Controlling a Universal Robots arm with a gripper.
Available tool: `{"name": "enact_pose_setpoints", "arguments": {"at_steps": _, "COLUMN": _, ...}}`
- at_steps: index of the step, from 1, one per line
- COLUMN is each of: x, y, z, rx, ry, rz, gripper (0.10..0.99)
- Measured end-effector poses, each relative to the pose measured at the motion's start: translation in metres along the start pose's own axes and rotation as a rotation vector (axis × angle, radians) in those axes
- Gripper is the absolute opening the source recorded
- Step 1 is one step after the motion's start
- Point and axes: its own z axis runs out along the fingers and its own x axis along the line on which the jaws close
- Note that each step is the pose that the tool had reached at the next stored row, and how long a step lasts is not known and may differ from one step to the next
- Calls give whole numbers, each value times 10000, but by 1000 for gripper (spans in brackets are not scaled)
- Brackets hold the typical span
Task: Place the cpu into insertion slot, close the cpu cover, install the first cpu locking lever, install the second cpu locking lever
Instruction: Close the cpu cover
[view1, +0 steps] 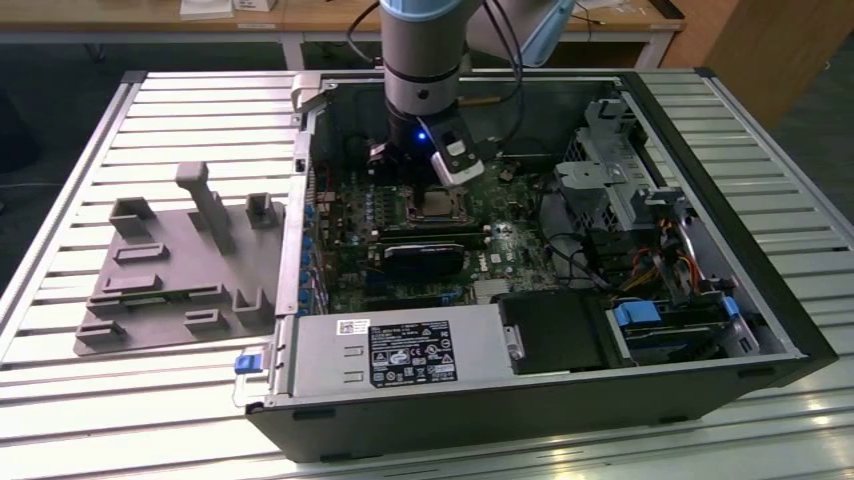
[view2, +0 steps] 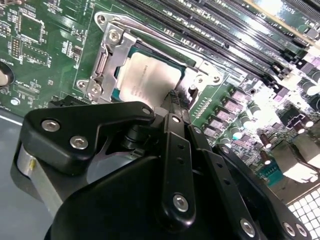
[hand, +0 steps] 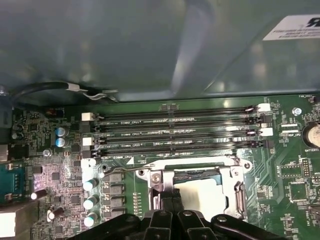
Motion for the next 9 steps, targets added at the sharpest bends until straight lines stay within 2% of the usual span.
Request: {"name": "enact_pose_setpoints", "arguments": {"at_steps": 9, "x": 30, "y": -22, "z": 23, "rx": -121, "ry": 6, "rz": 4, "gripper": 106}}
